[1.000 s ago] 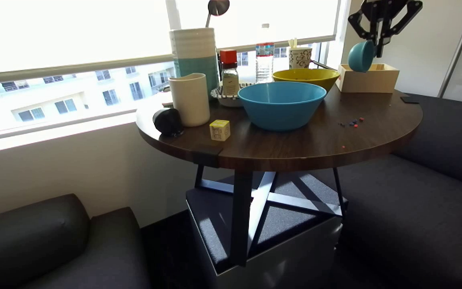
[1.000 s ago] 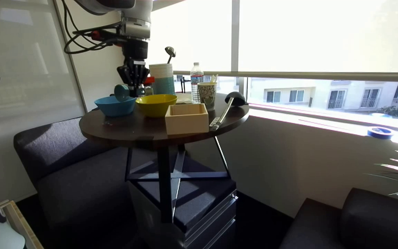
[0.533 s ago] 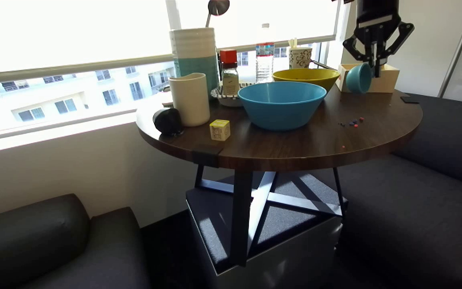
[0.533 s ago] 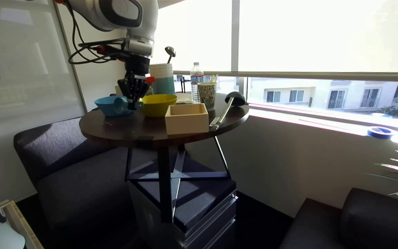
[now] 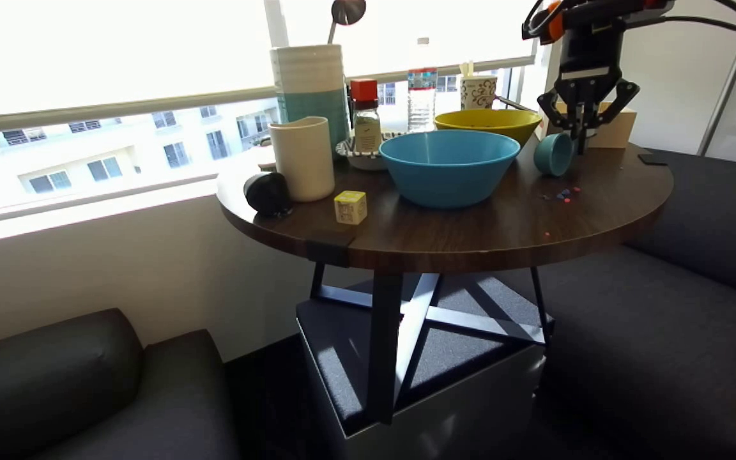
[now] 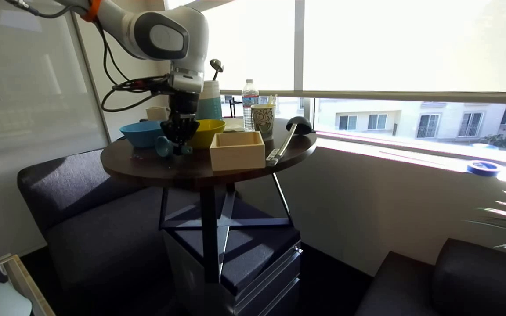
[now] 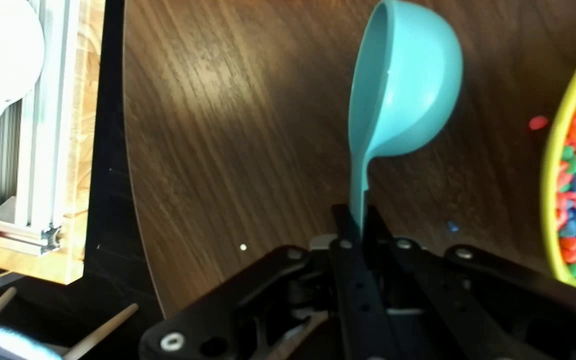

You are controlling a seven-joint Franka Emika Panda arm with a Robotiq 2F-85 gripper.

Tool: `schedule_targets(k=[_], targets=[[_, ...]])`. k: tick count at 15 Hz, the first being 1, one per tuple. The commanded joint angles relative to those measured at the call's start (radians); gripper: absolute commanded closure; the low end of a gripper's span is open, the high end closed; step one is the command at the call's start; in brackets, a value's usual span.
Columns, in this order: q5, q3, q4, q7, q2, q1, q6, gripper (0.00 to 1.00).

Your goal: Place some cereal from the yellow bowl in the blue measuring cup then put the cereal back in the yellow bowl using the spoon

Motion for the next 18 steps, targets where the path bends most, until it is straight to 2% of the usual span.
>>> schedule_targets(k=[1, 3, 4, 5, 7, 16, 18], targets=[[0.093, -0.025, -0.076, -0.068, -0.017, -0.002, 0.087, 0.98], [0.136, -0.038, -0.088, -0.096, -0.015, -0.006, 0.092, 0.98], [0.151, -0.043, -0.091, -0.108, -0.014, -0.006, 0.089, 0.92], [0.161, -0.047, -0.095, -0.117, -0.013, -0.007, 0.091, 0.67], [0.174, -0.053, -0.093, -0.134, -0.014, -0.008, 0.087, 0.64], [0.155, -0.064, -0.113, -0.152, -0.039, -0.016, 0.069, 0.01], [0.128, -0.064, -0.117, -0.148, -0.068, -0.022, 0.057, 0.00]])
